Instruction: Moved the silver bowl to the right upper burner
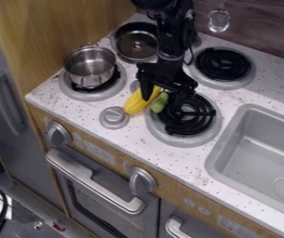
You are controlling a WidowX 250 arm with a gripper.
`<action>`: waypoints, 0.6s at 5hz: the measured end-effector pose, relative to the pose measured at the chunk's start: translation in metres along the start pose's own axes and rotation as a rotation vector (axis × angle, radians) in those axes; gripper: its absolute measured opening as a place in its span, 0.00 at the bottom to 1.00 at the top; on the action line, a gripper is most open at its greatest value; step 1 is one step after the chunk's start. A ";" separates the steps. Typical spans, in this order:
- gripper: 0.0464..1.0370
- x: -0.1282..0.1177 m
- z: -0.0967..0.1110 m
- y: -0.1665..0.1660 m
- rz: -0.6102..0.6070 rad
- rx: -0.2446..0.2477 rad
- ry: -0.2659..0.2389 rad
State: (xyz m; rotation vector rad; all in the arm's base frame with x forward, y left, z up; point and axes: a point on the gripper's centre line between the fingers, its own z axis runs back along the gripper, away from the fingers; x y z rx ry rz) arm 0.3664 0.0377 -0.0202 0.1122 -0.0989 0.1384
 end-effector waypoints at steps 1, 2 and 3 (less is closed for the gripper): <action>0.96 -0.007 -0.012 -0.002 -0.002 0.000 0.037; 0.96 -0.006 -0.011 -0.001 0.019 -0.012 0.050; 0.96 0.005 -0.003 0.010 0.054 -0.031 0.032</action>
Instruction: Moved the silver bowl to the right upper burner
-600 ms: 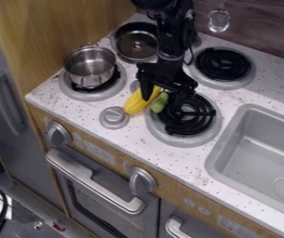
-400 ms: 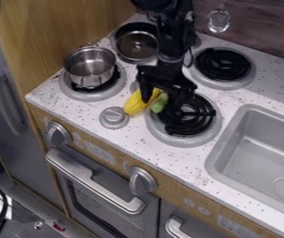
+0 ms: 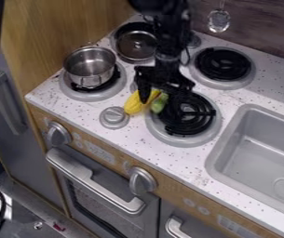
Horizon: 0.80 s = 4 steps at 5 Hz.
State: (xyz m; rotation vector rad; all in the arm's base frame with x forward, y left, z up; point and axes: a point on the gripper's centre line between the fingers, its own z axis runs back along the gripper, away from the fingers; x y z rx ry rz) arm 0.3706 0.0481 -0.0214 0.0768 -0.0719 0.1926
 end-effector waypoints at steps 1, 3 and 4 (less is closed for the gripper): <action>0.96 0.018 0.022 0.014 0.042 -0.029 -0.051; 0.96 0.051 0.044 0.076 0.182 -0.011 -0.114; 0.96 0.057 0.030 0.103 0.225 0.016 -0.095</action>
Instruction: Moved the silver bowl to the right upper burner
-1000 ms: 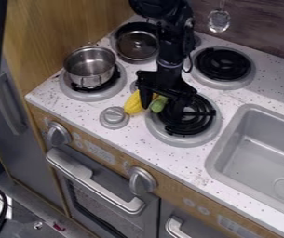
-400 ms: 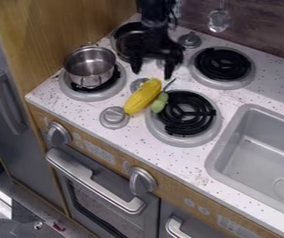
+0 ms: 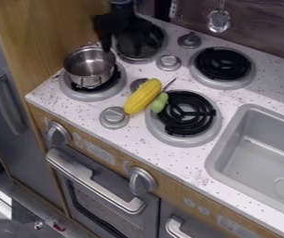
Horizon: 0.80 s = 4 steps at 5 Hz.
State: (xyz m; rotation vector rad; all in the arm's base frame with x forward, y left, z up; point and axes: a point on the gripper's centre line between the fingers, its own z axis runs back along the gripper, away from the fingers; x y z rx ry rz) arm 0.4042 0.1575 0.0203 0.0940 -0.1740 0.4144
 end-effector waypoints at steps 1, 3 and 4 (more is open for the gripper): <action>0.96 0.006 -0.016 0.014 0.025 0.013 0.026; 0.67 -0.015 -0.055 0.017 -0.002 0.023 0.149; 0.39 -0.015 -0.055 0.011 -0.015 0.020 0.139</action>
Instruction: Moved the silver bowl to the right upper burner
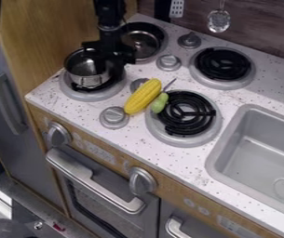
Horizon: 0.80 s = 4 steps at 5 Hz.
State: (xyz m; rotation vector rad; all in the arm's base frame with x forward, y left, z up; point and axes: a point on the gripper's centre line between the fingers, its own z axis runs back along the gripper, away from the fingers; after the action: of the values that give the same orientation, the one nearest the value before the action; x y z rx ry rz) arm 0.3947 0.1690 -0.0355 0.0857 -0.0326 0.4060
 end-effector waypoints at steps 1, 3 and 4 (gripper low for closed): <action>0.16 -0.001 0.001 -0.004 -0.022 0.004 -0.014; 0.04 -0.008 0.027 -0.033 -0.145 -0.003 -0.104; 0.04 -0.016 0.051 -0.077 -0.300 -0.007 -0.187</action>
State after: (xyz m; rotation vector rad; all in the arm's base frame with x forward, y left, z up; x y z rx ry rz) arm 0.4097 0.0873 0.0085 0.1198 -0.2035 0.0971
